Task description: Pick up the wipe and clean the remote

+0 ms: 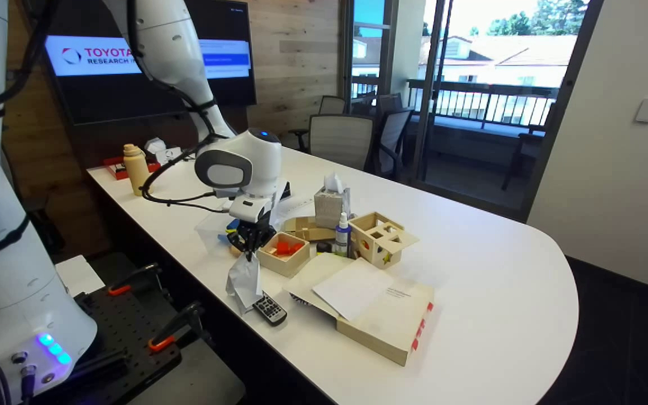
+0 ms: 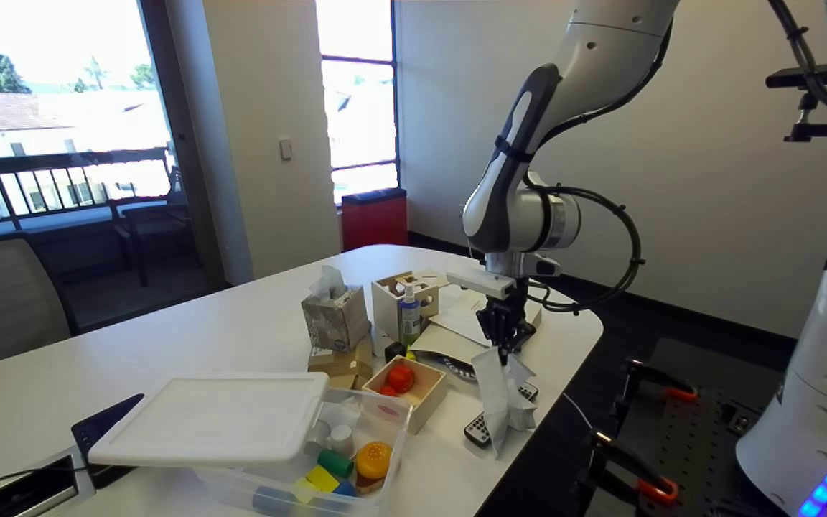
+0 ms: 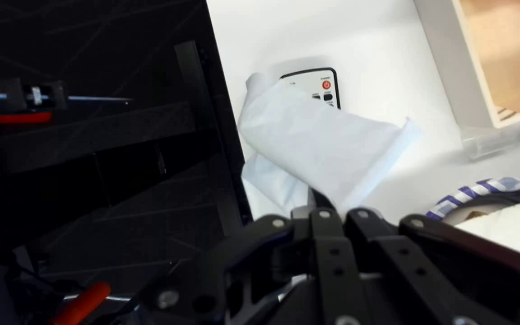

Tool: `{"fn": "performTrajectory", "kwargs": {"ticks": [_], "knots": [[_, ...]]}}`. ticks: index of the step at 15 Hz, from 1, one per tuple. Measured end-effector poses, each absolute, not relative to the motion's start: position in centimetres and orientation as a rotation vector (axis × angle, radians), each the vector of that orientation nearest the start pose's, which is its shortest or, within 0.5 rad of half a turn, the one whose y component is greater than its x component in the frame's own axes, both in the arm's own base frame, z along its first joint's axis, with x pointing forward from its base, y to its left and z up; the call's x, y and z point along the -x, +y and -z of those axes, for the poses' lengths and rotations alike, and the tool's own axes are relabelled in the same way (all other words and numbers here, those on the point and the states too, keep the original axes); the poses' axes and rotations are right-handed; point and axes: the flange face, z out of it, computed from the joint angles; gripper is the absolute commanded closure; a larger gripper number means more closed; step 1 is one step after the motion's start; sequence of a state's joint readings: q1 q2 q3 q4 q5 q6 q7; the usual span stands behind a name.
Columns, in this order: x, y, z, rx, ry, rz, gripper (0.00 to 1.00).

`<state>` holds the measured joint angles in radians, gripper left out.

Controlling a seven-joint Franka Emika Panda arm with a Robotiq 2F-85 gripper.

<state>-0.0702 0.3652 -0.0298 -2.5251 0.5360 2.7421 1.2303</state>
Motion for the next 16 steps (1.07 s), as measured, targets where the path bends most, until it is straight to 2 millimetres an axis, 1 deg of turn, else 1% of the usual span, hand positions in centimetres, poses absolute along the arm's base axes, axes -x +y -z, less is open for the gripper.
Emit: {"fn": "performTrajectory", "kwargs": {"ticks": [4,10,13,15,16], "knots": [[-44.5,-5.2,-9.5,1.896,2.411,-0.363,1.00],[-47.0,-2.3,-6.5,1.928,2.349,-0.434,1.00],[-47.4,-1.3,-5.0,1.928,2.334,-0.521,1.00],[-47.2,-1.3,-4.2,1.927,2.342,-0.573,1.00],[-47.0,-1.6,-3.9,1.925,2.355,-0.582,1.00]]}}
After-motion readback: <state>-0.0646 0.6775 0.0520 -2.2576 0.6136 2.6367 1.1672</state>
